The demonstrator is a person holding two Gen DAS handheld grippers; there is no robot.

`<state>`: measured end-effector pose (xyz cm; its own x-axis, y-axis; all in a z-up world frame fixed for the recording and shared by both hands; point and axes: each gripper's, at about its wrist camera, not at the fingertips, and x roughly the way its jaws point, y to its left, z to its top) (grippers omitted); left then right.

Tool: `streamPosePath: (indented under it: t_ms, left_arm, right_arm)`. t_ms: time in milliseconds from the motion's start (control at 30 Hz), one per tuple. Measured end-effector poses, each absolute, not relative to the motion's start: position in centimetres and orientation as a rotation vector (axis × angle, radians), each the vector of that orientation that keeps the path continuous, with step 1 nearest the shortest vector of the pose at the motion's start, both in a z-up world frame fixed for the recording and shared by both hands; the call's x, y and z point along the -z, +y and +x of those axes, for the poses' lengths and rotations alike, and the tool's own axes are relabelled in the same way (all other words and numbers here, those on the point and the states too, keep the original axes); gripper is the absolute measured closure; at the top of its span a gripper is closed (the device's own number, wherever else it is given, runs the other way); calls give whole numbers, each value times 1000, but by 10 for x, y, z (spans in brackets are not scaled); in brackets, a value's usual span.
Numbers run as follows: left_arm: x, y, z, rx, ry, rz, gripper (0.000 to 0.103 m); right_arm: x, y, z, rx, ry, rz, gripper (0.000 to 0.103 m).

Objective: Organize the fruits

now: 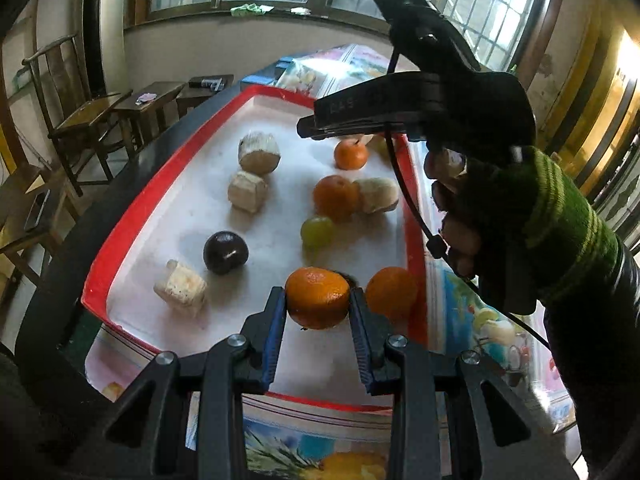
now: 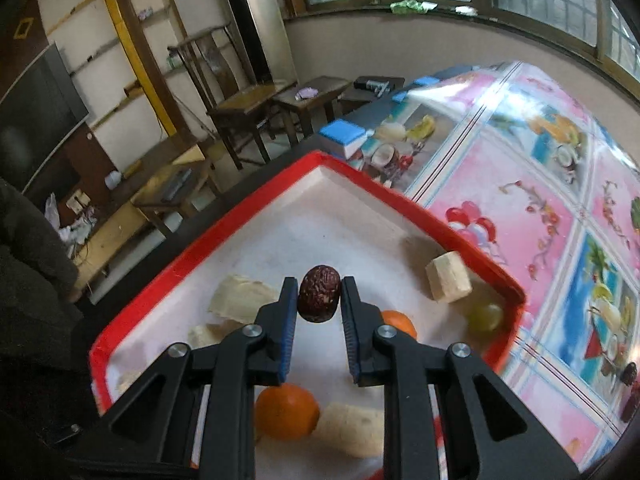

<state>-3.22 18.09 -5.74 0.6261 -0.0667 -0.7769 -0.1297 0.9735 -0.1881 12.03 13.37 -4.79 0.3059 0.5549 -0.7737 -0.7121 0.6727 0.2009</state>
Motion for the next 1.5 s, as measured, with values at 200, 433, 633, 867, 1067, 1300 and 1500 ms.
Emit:
streamPosePath:
  t_ms: [200, 433, 633, 867, 1067, 1300, 1500]
  left_arm:
    - [60, 182, -28, -48, 902, -220, 72]
    - [60, 180, -28, -62, 902, -229, 70]
    - [58, 177, -29, -75, 909, -229, 69]
    - [44, 162, -41, -123, 872, -165, 45]
    - [29, 154, -58, -189, 831, -146, 31]
    - [24, 138, -75, -186, 808, -109, 31]
    - [18, 126, -84, -185, 792, -73, 31]
  right_arm:
    - [57, 139, 122, -846, 962, -226, 80]
    - [58, 142, 121, -846, 981, -248, 73]
    - [55, 142, 117, -853, 958, -265, 55]
    - [40, 127, 101, -890, 923, -268, 55]
    - [26, 108, 77, -950, 867, -317, 48]
    - [17, 77, 48, -1022, 782, -417, 31]
    - [15, 55, 36, -1040, 763, -470, 25]
